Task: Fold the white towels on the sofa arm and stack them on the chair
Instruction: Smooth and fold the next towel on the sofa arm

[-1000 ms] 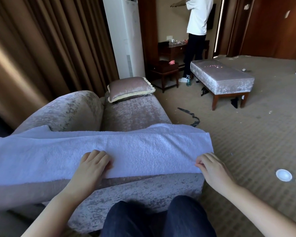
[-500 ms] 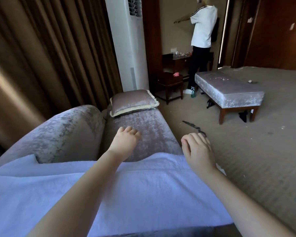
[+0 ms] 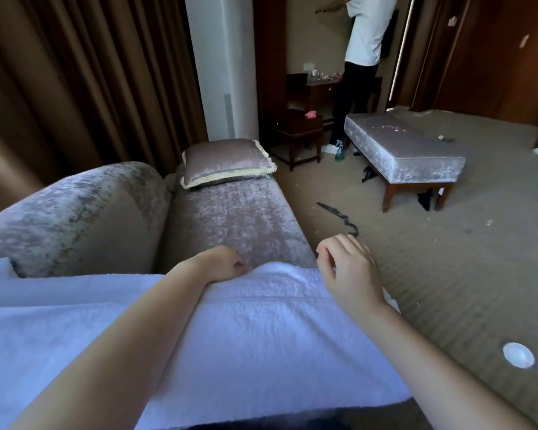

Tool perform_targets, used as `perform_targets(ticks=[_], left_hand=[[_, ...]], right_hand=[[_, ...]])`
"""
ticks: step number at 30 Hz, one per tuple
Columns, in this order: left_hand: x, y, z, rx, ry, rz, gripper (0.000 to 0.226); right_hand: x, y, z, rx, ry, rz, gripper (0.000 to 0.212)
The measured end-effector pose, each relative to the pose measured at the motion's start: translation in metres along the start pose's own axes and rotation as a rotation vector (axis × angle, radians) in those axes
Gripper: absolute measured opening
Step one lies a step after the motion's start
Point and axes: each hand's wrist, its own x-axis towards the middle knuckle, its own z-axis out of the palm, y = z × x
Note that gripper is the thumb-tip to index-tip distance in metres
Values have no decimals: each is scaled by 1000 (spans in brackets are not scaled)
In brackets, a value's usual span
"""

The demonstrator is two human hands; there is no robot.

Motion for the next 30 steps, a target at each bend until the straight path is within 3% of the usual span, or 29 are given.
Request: perform_targets(ticks=[2,5,7,9,11,14,16,17,25,30], left_hand=[[-2,3,-4,42,121,16,29],[-14,9,-15,277,610,235,22],[-31,16,-22,337,868,459,27],[-48,25,-29,441,989,608,28],[-66,33,-36,527,1058,657,28],[-96,40,-45,556,1094,683,32],[-115,42,-46,569,1091,690,32],[-123,43,-45,578,1090,694,28],[-164,31,-8,592,932,604,25],[-184,24,0,597,920,456,20]], right_hand=[[-1,-1,-1,-6,-20,-2,30],[2,-5,-2,-43,-105,24,31],[10,-7,-7,-44,-255,-39,50],[28,-13,-16,4,-471,-161,74],[47,-19,-20,78,-603,-212,78],[63,-23,-32,86,-636,-273,47],[62,-14,-48,-49,-608,-414,13],[60,-7,-58,-115,-587,-453,9],[11,38,-132,-621,-352,-427,32],[-6,34,-159,-490,-385,-458,28]])
